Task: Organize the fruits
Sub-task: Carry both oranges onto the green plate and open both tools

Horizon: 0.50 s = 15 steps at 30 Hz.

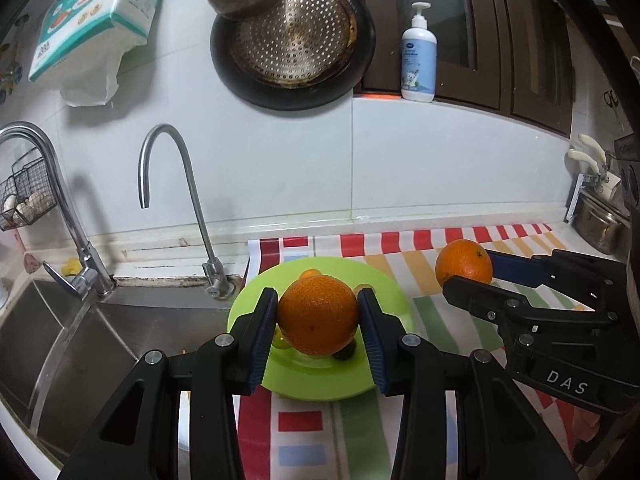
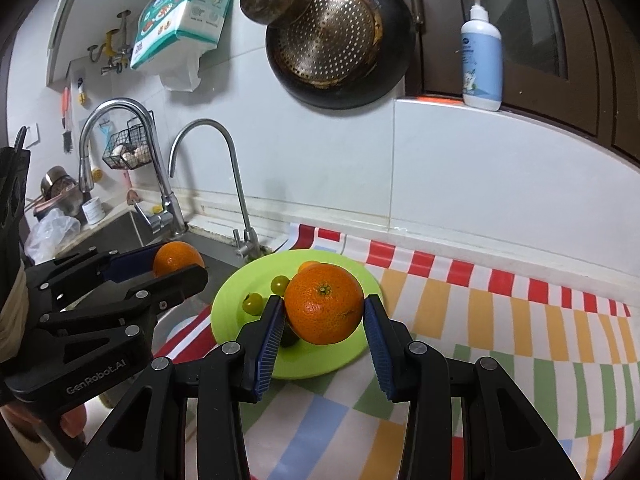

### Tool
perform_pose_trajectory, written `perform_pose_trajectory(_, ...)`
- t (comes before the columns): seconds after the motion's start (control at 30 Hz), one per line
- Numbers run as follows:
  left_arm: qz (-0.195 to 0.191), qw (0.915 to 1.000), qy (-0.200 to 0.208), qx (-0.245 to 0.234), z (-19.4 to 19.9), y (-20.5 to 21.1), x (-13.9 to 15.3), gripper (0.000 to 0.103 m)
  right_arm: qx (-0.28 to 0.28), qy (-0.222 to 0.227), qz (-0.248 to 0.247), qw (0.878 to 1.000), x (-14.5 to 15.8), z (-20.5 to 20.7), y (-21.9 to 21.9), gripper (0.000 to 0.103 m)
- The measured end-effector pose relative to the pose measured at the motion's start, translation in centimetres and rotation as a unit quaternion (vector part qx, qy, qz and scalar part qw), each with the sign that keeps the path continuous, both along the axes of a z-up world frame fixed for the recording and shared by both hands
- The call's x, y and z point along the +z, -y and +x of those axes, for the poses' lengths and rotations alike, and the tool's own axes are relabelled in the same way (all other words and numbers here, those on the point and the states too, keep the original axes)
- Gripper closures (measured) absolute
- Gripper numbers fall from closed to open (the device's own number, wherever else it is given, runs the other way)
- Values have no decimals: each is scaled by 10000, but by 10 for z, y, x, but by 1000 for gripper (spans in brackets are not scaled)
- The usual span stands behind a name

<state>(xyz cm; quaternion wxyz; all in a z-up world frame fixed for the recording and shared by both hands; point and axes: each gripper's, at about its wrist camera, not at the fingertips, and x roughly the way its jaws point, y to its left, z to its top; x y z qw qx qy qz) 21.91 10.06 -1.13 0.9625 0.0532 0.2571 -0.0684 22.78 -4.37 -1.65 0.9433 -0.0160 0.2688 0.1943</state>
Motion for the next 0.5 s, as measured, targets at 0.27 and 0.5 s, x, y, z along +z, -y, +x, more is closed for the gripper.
perform_pose_trajectory(0.27, -59, 9995, -320, -34, 35, -13, -18, 63, 0, -197, -41, 9998, -15, 27, -16, 61)
perform_pose_trajectory(0.5, 14, 9987, -496, -138, 59, -18, -37, 63, 3, -460, -89, 9989, -34, 55, -26, 61)
